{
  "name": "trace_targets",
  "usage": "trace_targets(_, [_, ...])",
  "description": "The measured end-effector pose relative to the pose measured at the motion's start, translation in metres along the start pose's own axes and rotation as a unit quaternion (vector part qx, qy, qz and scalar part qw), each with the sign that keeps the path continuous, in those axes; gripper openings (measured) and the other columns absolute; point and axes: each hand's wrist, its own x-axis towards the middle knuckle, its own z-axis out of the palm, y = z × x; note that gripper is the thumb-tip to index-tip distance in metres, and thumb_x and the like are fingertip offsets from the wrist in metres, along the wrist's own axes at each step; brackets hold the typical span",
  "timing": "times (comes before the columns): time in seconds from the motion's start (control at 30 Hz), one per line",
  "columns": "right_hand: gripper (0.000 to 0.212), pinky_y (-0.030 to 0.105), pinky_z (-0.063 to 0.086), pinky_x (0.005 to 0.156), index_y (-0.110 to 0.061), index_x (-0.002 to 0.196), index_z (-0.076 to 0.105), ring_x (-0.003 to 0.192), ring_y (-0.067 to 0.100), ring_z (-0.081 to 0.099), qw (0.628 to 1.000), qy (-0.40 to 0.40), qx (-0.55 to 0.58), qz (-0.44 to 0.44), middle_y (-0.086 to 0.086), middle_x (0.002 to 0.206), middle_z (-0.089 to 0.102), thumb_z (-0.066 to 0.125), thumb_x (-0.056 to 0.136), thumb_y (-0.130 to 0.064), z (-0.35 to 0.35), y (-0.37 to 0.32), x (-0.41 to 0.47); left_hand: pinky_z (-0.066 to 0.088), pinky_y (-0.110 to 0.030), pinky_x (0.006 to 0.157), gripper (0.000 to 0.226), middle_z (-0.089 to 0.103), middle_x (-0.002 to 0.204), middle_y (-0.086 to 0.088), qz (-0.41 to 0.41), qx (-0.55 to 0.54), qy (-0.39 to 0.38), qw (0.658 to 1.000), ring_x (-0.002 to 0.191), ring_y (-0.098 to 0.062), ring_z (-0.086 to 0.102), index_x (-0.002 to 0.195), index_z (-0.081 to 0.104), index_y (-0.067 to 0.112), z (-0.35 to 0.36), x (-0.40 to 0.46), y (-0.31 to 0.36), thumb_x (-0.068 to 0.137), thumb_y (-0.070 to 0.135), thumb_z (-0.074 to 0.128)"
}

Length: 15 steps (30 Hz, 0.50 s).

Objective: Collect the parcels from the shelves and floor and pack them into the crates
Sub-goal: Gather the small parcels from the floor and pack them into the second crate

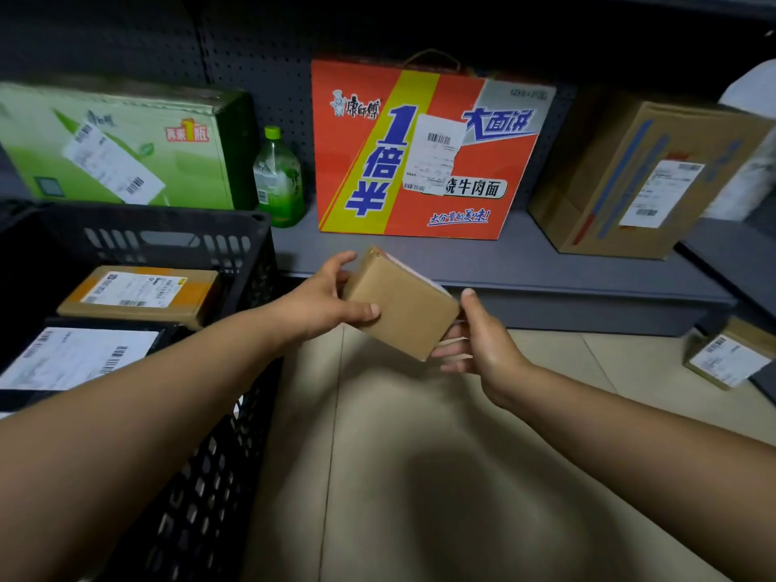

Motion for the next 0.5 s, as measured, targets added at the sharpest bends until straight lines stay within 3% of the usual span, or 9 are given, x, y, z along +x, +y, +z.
trace_targets(0.1, [0.05,0.03,0.056,0.053,-0.019,0.121,0.052,0.082,0.024,0.07,0.999,-0.032,0.041,0.008,0.014,0.109,0.063,0.026,0.097,-0.054,0.006,-0.003,-0.008,0.043,-0.032,0.1,0.093,0.04,0.139,-0.006,0.029,0.064,0.007,0.997,0.121,-0.019,0.047,0.147,0.023,0.028,-0.009,-0.009,0.005,0.073,0.016,0.079])
trace_targets(0.2, [0.044,0.037,0.059,0.063,-0.022,0.105,0.055,0.089,0.029,0.069,0.995,-0.05,0.089,0.019,0.013,0.111,0.064,0.029,0.096,-0.055,0.009,-0.007,-0.015,0.029,-0.045,0.111,0.1,0.032,0.14,-0.005,0.023,0.19,0.026,0.981,0.133,-0.027,0.027,0.146,0.019,0.043,-0.022,-0.017,0.01,0.069,0.028,0.081])
trace_targets(0.23, [0.042,0.04,0.059,0.067,-0.021,0.103,0.055,0.091,0.031,0.069,0.993,-0.055,0.1,0.021,0.013,0.11,0.064,0.03,0.096,-0.055,0.011,-0.008,-0.017,0.026,-0.047,0.113,0.1,0.029,0.141,-0.002,0.015,0.187,0.019,0.982,0.135,-0.026,0.023,0.145,0.019,0.046,-0.025,-0.021,0.012,0.067,0.034,0.082])
trace_targets(0.3, [0.042,0.043,0.059,0.072,-0.017,0.104,0.053,0.093,0.031,0.069,0.992,-0.057,0.114,0.017,0.013,0.111,0.064,0.033,0.096,-0.053,0.013,-0.009,-0.02,0.032,-0.041,0.11,0.097,0.033,0.142,-0.001,0.006,0.114,-0.013,0.993,0.131,-0.021,0.034,0.143,0.025,0.046,-0.028,-0.029,0.016,0.065,0.04,0.081])
trace_targets(0.37, [0.039,0.043,0.058,0.076,-0.014,0.104,0.05,0.095,0.03,0.068,0.993,-0.05,0.109,-0.003,0.012,0.115,0.062,0.034,0.098,-0.049,0.015,-0.01,-0.023,0.044,-0.027,0.098,0.079,0.047,0.135,0.0,0.014,0.029,-0.037,0.999,0.117,-0.012,0.053,0.137,0.035,0.039,-0.029,-0.035,0.018,0.071,0.036,0.079])
trace_targets(0.43, [0.034,0.046,0.055,0.084,-0.016,0.107,0.05,0.104,0.029,0.064,0.992,-0.045,0.112,-0.025,0.01,0.12,0.059,0.036,0.098,-0.045,0.018,-0.012,-0.024,0.05,-0.019,0.084,0.058,0.056,0.125,0.0,0.022,-0.004,-0.02,1.0,0.106,-0.009,0.059,0.127,0.04,0.035,-0.03,-0.04,0.021,0.079,0.029,0.072])
trace_targets(0.5, [0.032,0.048,0.051,0.091,-0.021,0.116,0.053,0.112,0.026,0.059,0.99,-0.052,0.126,-0.039,0.007,0.121,0.06,0.04,0.098,-0.043,0.021,-0.015,-0.026,0.053,-0.027,0.085,0.05,0.057,0.122,0.0,0.032,0.005,0.012,0.999,0.108,-0.011,0.058,0.123,0.042,0.028,-0.032,-0.043,0.022,0.081,0.024,0.071])
